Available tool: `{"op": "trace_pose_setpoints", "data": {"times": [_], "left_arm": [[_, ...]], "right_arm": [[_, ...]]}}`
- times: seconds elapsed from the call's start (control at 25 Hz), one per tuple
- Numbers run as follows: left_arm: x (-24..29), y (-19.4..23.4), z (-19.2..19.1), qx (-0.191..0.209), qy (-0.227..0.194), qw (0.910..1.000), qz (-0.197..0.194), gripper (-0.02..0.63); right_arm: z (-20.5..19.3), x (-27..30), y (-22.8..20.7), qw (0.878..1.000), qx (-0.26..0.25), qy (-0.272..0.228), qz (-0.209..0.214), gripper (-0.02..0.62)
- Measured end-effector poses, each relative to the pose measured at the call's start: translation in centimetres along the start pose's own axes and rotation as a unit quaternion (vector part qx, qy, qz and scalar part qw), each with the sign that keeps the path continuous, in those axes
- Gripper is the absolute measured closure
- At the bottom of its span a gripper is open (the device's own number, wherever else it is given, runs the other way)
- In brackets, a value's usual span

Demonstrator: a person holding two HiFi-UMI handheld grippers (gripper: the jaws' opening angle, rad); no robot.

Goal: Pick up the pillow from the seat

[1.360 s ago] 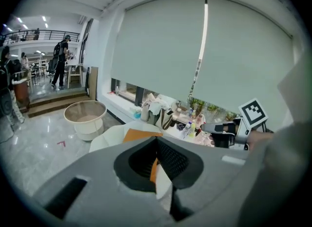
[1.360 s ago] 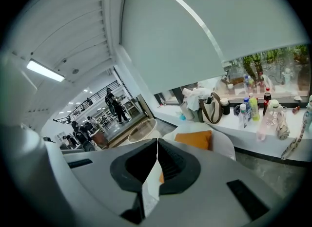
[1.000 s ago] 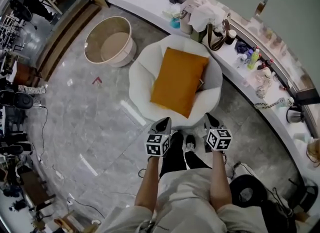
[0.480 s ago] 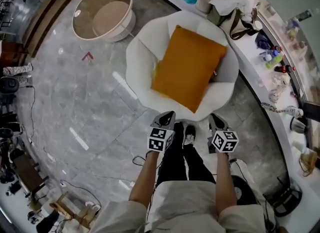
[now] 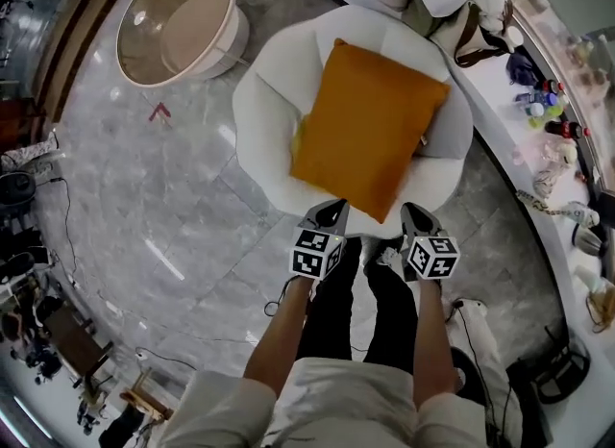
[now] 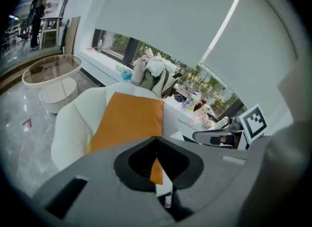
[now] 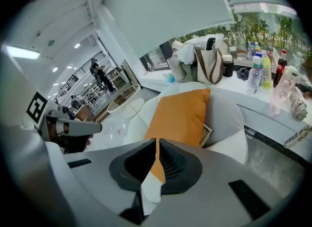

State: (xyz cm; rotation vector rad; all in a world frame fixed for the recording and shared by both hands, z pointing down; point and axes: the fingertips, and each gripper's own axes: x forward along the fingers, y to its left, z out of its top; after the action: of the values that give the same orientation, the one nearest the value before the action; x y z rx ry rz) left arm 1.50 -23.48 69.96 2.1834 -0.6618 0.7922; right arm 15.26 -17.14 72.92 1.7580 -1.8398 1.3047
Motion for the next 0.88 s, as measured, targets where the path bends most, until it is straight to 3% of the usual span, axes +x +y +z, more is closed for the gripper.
{"op": "trace_pose_setpoints", "data": {"times": [0.44,0.72,0.88], "left_arm": [[7.6,-1.6,1.7,0.047,0.053,0.9974,0.006,0.597],[13.2,-1.2,2.5,-0.027,0.048,0.997,0.054,0.597],[17.1,-2.5,1.3,-0.013,0.069,0.996,0.055,0.597]], "right_arm": [[-1.2,3.2,-7.4,0.998,0.06,0.001,-0.006,0.586],[-2.0,8.2,-14.0,0.996,0.093,0.017,0.001,0.584],[-1.9,10.6,-16.5,0.991,0.131,0.007,0.035,0.547]]}}
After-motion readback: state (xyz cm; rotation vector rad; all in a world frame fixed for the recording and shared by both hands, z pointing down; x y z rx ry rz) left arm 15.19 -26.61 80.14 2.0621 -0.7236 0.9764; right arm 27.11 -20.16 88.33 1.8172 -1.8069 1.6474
